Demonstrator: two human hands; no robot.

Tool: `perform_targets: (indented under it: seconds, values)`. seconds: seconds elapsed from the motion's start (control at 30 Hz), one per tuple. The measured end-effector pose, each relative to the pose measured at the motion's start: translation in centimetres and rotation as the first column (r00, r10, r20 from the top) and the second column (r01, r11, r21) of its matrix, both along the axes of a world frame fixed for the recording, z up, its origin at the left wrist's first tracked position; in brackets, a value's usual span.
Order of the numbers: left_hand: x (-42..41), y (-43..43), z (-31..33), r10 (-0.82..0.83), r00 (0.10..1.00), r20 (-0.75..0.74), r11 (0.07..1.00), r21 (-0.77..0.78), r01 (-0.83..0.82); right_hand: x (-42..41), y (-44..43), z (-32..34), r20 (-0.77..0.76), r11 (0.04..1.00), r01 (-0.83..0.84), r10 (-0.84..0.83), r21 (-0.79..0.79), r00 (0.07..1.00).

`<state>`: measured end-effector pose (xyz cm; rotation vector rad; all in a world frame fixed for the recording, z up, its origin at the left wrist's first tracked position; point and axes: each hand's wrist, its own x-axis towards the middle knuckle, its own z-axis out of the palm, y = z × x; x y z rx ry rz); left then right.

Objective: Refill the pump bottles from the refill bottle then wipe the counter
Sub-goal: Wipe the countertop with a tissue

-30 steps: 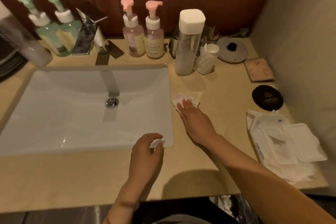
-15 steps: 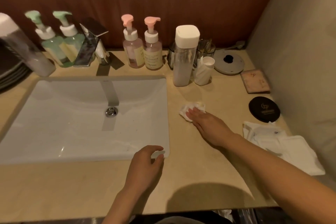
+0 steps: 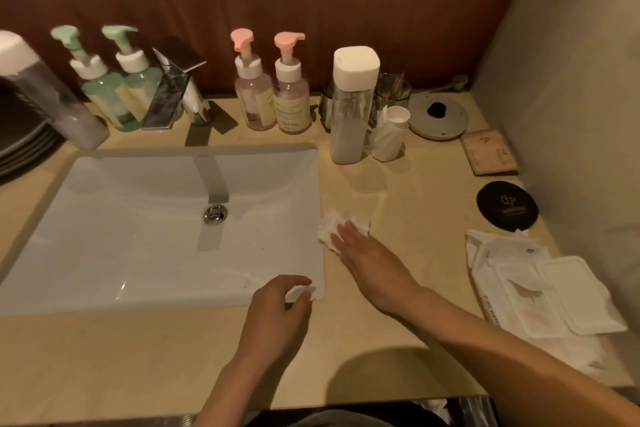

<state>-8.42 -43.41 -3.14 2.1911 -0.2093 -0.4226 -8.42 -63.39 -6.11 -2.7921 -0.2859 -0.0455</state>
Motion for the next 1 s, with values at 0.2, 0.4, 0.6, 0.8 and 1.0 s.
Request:
perform_targets:
  seconds: [0.2, 0.4, 0.6, 0.8, 1.0]
  values:
    - [0.7, -0.6, 0.0, -0.037, 0.999, 0.014, 0.999, 0.009, 0.037, -2.1, -5.3, 0.0, -0.012, 0.927, -0.345, 0.347, -0.150, 0.938]
    - [1.5, -0.9, 0.0, -0.065, 0.998, 0.000, 0.998, -0.009, 0.065, 2.9, -10.8, 1.1, -0.037, 0.980, 0.093, -0.101, -0.179, 0.994]
    - [1.8, -0.8, 0.1, -0.068, 0.998, -0.007, 0.998, 0.003, 0.068, 7.1, -12.9, 1.9, -0.154, 0.845, 0.491, -0.525, -0.213, 0.837]
    - [1.4, -1.6, -0.1, -0.059, 0.997, -0.055, 0.998, 0.004, 0.060, 6.6, -6.3, 0.3, -0.073, 0.869, 0.458, -0.477, -0.186, 0.876]
    - [0.9, -2.2, -0.5, -0.043, 0.996, -0.076, 0.998, 0.034, 0.046, 3.3, -2.4, -1.6, 0.032, 0.993, 0.089, -0.087, -0.082, 0.996]
